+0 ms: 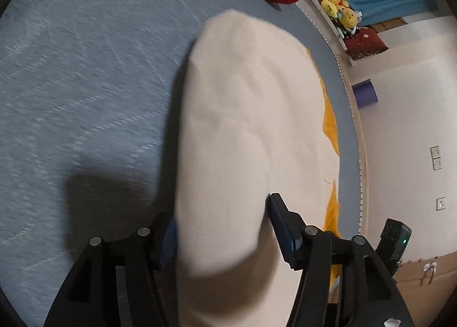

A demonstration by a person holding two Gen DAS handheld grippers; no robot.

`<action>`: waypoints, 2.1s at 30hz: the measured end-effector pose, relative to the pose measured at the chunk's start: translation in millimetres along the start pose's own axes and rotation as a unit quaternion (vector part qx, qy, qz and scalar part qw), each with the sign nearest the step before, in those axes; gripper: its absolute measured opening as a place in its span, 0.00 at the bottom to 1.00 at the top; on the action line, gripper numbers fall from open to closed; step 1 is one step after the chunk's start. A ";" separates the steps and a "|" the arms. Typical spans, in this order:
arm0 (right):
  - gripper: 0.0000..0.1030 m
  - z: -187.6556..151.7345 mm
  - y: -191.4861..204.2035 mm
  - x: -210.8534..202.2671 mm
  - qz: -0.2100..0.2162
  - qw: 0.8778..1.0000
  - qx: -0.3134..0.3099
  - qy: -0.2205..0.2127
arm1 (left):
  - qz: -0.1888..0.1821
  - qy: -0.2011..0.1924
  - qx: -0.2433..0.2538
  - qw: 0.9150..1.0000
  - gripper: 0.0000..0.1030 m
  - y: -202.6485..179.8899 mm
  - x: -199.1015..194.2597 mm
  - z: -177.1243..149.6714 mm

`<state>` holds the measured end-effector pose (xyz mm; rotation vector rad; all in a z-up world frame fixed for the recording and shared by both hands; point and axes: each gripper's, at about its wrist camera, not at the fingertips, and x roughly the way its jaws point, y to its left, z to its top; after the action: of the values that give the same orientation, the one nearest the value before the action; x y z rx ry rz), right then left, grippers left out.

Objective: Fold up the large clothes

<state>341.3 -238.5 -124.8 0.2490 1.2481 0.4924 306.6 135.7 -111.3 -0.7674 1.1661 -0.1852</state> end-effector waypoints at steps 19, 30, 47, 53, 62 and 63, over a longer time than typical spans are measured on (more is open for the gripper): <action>0.31 -24.6 30.6 -30.2 -0.080 0.995 -0.039 -0.036 | 0.128 0.000 0.244 0.961 0.45 -52.7 -50.7 -102.9; 0.33 -68.9 36.6 -23.1 -0.213 0.970 -0.114 0.014 | 0.170 -0.039 0.228 0.958 0.58 -59.0 -90.4 -128.7; 1.00 -211.4 133.2 -197.6 -0.187 0.937 -0.090 -0.281 | 0.205 -0.202 0.206 0.935 0.99 -110.9 -165.8 -311.9; 1.00 -242.8 135.2 -177.2 -0.195 0.951 -0.058 -0.235 | 0.216 -0.177 0.207 0.938 0.99 -114.9 -145.4 -318.9; 1.00 -238.6 138.2 -163.7 -0.189 0.952 -0.072 -0.229 | 0.229 -0.192 0.196 0.934 0.99 -114.0 -135.6 -308.1; 1.00 -239.0 140.0 -162.4 -0.189 0.952 -0.075 -0.228 | 0.228 -0.194 0.194 0.934 0.99 -113.6 -135.9 -307.8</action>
<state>46.5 -215.6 0.1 -0.0123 0.7731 0.1787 8.9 -16.4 8.7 -0.1570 0.8625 0.1218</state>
